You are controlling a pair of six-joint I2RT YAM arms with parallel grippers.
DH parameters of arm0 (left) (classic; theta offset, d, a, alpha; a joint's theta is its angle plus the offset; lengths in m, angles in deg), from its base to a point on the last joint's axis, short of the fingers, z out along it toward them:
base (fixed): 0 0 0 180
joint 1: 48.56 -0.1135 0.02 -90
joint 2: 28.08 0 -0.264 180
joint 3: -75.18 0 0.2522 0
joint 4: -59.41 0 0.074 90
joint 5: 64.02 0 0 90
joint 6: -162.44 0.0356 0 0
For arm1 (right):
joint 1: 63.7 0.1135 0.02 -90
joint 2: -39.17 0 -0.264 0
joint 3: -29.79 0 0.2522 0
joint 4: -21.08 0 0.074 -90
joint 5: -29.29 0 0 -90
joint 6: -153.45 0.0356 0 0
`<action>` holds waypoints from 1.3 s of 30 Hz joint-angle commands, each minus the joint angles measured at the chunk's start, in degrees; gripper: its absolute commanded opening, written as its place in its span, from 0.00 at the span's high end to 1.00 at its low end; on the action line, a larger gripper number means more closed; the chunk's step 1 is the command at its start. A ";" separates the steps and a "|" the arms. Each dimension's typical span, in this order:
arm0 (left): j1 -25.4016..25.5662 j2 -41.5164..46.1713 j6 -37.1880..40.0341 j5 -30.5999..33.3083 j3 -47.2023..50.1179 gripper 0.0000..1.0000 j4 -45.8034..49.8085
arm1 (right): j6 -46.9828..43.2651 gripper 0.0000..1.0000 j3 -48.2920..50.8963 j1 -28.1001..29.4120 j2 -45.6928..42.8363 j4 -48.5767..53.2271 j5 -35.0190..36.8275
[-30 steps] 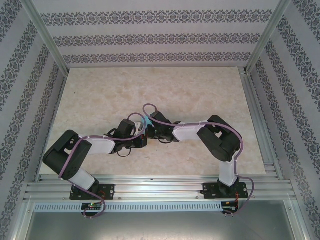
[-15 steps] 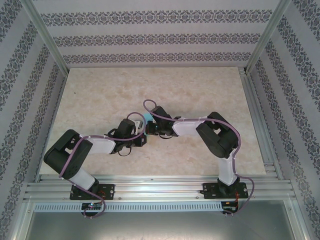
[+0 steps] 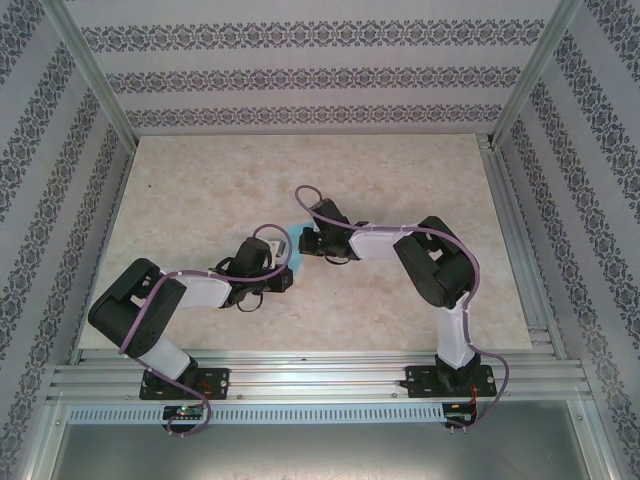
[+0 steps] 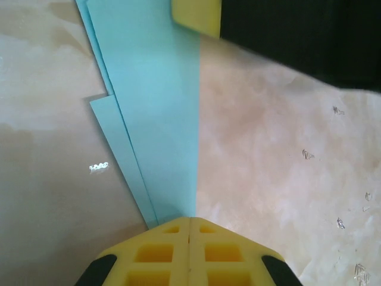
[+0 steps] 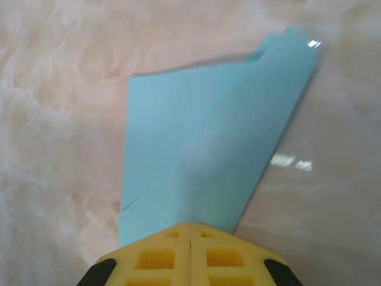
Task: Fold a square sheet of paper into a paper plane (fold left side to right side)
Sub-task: Fold the wing for the fifth time at the center of the table.
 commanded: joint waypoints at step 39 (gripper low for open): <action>1.22 7.19 3.72 -3.03 -0.49 0.89 18.69 | 0.40 0.81 7.78 0.56 -18.04 1.99 1.66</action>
